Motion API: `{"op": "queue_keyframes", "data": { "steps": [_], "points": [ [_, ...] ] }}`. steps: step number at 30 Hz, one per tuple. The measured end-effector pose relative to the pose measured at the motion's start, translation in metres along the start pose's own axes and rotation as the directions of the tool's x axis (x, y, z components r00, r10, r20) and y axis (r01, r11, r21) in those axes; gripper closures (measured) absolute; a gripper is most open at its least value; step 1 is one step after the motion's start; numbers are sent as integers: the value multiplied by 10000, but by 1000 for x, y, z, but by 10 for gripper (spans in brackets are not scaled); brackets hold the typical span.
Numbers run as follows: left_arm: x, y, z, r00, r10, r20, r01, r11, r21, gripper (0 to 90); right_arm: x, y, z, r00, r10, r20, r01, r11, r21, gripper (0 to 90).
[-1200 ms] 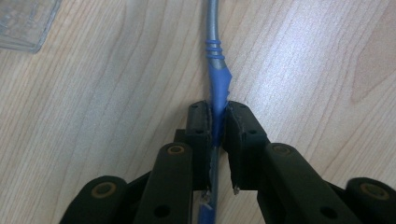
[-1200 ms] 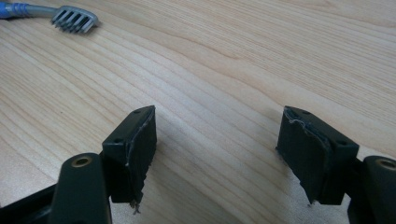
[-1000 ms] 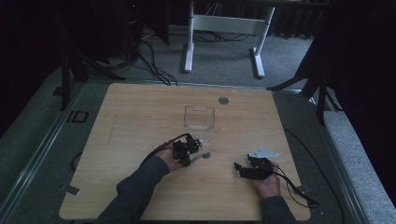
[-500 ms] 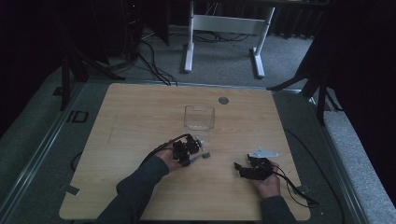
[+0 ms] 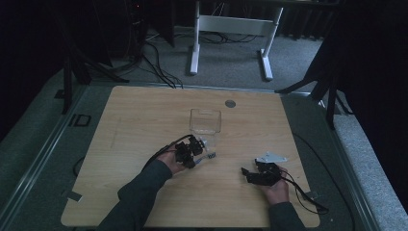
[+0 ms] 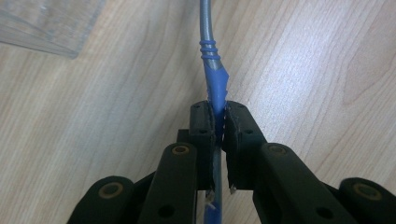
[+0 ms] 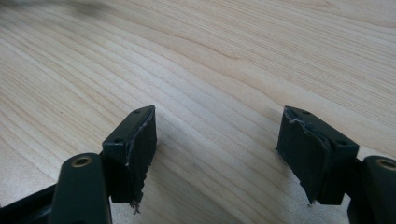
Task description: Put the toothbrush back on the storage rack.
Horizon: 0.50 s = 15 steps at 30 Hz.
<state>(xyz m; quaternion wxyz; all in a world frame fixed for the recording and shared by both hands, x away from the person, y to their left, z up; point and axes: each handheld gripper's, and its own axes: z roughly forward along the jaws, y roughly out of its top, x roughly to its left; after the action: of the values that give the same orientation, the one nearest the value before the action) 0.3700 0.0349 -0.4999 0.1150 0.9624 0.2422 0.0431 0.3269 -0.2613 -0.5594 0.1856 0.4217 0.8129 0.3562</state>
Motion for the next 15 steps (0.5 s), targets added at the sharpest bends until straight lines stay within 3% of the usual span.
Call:
{"op": "queue_keyframes", "data": {
  "steps": [15],
  "points": [
    [2,0,-18,9996,-244,-128,233,9967,-784,821,0,0,0,10000,-5,5,5,10000,-9,279]
  ]
}}
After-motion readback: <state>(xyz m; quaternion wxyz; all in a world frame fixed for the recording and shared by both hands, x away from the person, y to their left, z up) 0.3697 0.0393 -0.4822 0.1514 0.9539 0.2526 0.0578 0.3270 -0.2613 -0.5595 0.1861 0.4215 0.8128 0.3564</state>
